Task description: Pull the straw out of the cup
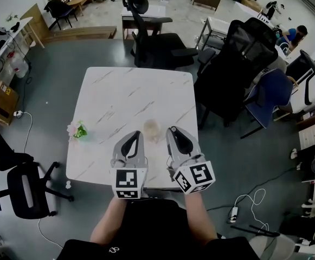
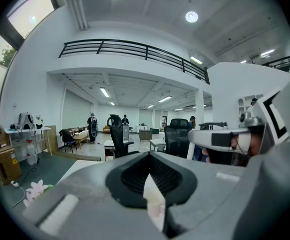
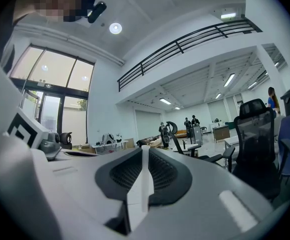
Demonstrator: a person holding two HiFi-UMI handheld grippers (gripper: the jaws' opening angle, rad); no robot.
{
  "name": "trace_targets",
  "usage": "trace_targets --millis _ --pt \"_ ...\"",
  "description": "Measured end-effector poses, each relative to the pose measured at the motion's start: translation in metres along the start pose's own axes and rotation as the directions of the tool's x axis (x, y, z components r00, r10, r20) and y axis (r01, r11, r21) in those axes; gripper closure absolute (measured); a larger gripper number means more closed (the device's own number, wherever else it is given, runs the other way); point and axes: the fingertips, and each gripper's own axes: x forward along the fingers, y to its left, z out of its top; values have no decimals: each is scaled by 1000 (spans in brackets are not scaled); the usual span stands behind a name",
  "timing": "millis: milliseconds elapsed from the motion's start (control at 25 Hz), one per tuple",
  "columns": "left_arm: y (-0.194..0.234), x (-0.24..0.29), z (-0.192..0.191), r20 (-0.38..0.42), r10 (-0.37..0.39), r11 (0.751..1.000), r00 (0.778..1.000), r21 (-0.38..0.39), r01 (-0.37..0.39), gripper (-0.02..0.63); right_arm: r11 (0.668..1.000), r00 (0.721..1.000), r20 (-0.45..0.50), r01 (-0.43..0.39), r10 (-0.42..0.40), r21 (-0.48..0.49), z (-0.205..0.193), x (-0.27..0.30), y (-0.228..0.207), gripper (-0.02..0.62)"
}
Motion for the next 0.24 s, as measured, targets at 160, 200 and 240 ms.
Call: trace_targets --millis 160,200,240 --pt "-2 1 3 0 -2 1000 1000 -1 2 606 1000 1000 2 -2 2 1 3 0 -1 558" --pt "-3 2 4 0 -3 1000 1000 0 3 606 1000 1000 4 -3 3 0 4 1 -1 558" --pt "-3 2 5 1 -4 1000 1000 1 4 606 1000 1000 5 -4 4 0 5 1 -2 558"
